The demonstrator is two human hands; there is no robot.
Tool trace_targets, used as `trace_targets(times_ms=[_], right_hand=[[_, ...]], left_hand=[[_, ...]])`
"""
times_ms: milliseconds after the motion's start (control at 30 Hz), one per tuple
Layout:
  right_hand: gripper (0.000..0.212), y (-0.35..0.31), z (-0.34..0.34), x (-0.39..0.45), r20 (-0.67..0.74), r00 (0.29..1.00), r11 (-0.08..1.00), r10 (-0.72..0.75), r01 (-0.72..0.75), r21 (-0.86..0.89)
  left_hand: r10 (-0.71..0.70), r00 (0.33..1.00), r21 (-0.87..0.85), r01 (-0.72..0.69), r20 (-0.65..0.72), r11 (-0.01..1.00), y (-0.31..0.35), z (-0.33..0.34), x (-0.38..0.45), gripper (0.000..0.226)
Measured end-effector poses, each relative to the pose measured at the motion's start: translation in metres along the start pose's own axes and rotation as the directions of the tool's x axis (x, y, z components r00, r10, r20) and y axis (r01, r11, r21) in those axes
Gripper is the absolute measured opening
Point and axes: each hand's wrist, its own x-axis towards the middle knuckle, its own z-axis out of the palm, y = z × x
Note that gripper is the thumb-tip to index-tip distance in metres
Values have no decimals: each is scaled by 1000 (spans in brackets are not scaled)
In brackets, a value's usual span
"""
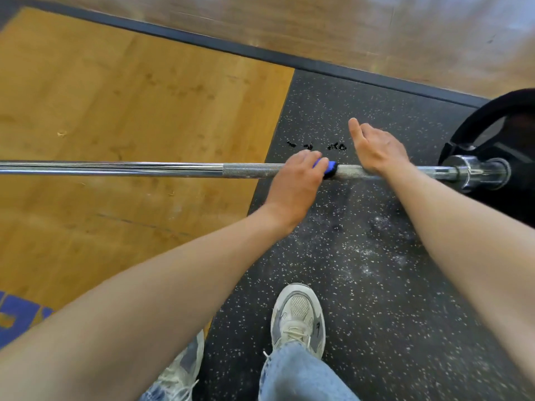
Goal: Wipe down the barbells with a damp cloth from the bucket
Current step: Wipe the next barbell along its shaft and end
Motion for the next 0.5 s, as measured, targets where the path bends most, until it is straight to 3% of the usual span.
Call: trace_targets(times_ms=[67, 200, 367, 500], right_hand=[[76, 2, 0, 2, 19, 999, 999, 32, -32, -4], [73, 2, 1, -4, -26, 998, 999, 48, -48, 13], [65, 3, 7, -22, -150, 988, 999, 28, -23, 35], [63, 0, 11, -34, -231, 973, 1000, 11, -8, 10]], left_hand=[[69, 997, -51, -68, 22, 996, 20, 14, 14, 38], [138, 990, -26, -137, 14, 990, 14, 9, 6, 50], [87, 996, 111, -82, -37, 990, -48, -21, -49, 53], [39, 999, 134, -34, -30, 990, -28, -4, -50, 49]])
